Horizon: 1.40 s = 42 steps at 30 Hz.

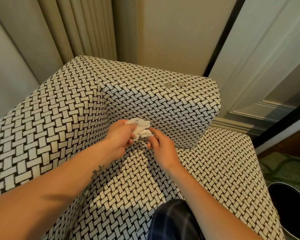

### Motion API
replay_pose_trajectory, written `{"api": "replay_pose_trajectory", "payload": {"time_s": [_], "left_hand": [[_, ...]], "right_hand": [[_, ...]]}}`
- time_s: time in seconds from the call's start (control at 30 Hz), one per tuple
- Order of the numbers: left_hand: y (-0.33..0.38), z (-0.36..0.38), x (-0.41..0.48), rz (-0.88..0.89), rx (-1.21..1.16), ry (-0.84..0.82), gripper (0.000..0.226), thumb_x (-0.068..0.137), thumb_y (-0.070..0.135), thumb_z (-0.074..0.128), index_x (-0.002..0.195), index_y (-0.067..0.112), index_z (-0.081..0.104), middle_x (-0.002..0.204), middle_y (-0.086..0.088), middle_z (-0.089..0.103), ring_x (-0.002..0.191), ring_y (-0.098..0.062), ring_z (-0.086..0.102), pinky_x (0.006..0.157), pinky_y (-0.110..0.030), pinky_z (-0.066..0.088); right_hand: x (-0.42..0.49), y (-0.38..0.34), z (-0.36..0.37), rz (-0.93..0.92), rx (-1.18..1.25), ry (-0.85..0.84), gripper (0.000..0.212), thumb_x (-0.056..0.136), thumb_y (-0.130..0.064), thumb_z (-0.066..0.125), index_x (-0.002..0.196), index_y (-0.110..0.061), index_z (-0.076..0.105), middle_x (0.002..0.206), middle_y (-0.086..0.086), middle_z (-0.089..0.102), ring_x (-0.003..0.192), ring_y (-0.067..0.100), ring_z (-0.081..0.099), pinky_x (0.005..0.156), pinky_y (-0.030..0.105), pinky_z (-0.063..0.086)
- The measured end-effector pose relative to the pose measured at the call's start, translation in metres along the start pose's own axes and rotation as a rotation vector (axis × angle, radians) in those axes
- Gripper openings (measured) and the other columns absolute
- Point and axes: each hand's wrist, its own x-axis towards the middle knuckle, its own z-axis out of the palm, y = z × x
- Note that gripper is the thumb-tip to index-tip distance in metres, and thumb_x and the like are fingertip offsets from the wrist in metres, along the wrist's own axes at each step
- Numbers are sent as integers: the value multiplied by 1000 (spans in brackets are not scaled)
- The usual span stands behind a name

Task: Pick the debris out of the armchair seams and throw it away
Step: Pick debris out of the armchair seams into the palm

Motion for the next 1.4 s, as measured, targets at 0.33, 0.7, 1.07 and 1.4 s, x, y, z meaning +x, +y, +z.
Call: {"api": "replay_pose_trajectory", "payload": {"time_s": [0.33,0.7,1.07,1.4], "left_hand": [[24,-6,-12,89,-47,-45,11,101,10,59,111,7,60,99,-16,67,57,-11,48,44,-19,37],[45,-4,-23,205,-132,-126,17,100,15,62,114,6,64,112,-15,70,82,-18,64,77,-28,57],[60,0,-37,201,-332,-241,25,104,20,55,115,2,67,107,-13,76,90,-18,72,88,-32,61],[63,0,-40,119,-409,-340,26,103,14,54,120,-4,61,120,-22,71,107,-29,74,98,-39,57]], "right_hand": [[10,-40,-28,-83,66,194,6,99,-19,64,97,-18,59,79,1,72,69,9,68,64,22,57],[24,-68,-44,-174,-54,272,25,107,-23,45,114,-16,68,76,-5,66,56,-4,53,55,13,42],[27,-88,-58,-300,-136,226,33,110,-26,35,142,-24,44,113,-17,60,82,-21,55,67,5,42],[58,-98,-91,-352,-362,508,11,98,-33,63,105,-28,71,90,-16,70,75,5,61,68,28,53]]}}
